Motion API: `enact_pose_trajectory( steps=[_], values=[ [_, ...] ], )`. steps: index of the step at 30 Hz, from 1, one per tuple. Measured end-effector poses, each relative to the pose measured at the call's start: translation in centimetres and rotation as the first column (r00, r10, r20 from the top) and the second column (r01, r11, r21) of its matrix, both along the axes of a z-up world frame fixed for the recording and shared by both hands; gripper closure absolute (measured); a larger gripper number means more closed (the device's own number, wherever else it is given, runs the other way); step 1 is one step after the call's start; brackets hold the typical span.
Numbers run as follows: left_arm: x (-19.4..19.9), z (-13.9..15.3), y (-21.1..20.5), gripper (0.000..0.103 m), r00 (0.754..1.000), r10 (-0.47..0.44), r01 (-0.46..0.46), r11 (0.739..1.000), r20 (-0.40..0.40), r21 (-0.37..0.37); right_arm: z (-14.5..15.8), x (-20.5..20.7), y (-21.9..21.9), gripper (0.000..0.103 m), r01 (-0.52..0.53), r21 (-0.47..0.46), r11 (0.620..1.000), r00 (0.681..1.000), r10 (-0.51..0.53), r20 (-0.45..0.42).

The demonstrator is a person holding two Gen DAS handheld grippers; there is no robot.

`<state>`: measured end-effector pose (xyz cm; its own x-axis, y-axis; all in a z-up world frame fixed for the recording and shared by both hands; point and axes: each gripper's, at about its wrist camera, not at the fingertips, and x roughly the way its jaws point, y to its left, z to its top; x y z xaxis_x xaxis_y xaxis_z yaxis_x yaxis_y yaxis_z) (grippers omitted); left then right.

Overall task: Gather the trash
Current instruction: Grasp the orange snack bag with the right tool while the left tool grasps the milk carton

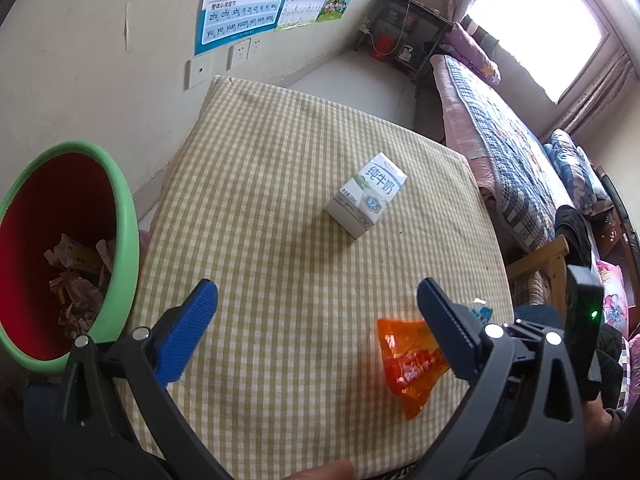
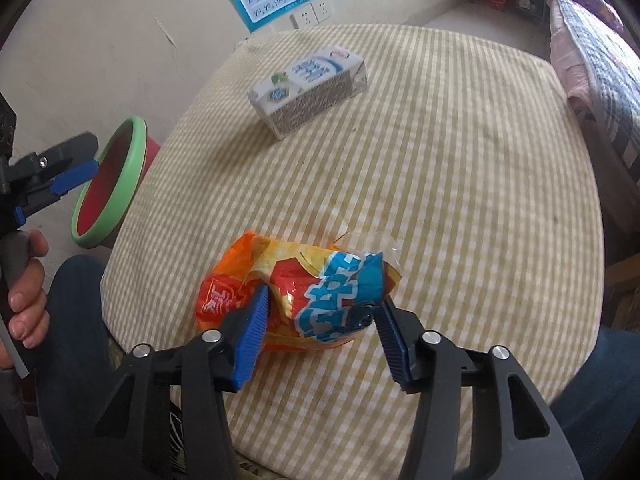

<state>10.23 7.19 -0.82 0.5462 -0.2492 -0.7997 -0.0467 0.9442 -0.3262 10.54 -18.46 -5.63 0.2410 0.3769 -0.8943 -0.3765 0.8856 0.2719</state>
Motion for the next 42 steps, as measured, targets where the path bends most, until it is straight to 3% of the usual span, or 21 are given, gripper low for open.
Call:
enact_pose_trajectory(
  steps=[10,21,33,37,39,42],
  values=[
    [2.0,-0.3,-1.9,0.006,0.999,-0.042,0.042,0.999,-0.006,0.0,2.4,2.6,-2.6,0.055,0.064,-0.043,0.997,0.992,-0.059,0.109],
    [6.6,-2.1,-4.6,0.006,0.993,-0.11,0.112,0.993,-0.049,0.042,2.3,6.4,-5.2,0.056,0.126,-0.046,0.991,0.985,-0.12,0.123],
    [13.7,-7.0,-7.6,0.006,0.969,-0.192,0.22,0.956,-0.154,0.193,1.8,10.1,-6.8,0.056,0.168,-0.012,0.986,0.98,-0.165,0.113],
    [15.4,-8.1,-8.8,0.015,0.955,-0.239,0.275,0.935,-0.177,0.224,1.9,10.7,-7.1,0.057,0.172,-0.003,0.985,0.979,-0.171,0.113],
    [16.1,-8.7,-9.3,0.029,0.946,-0.258,0.301,0.924,-0.198,0.236,1.7,11.1,-7.4,0.057,0.176,0.002,0.984,0.978,-0.175,0.11],
    [16.3,-9.0,-10.0,0.041,0.936,-0.283,0.33,0.914,-0.211,0.238,1.6,11.4,-7.7,0.057,0.183,0.007,0.983,0.977,-0.182,0.108]
  ],
)
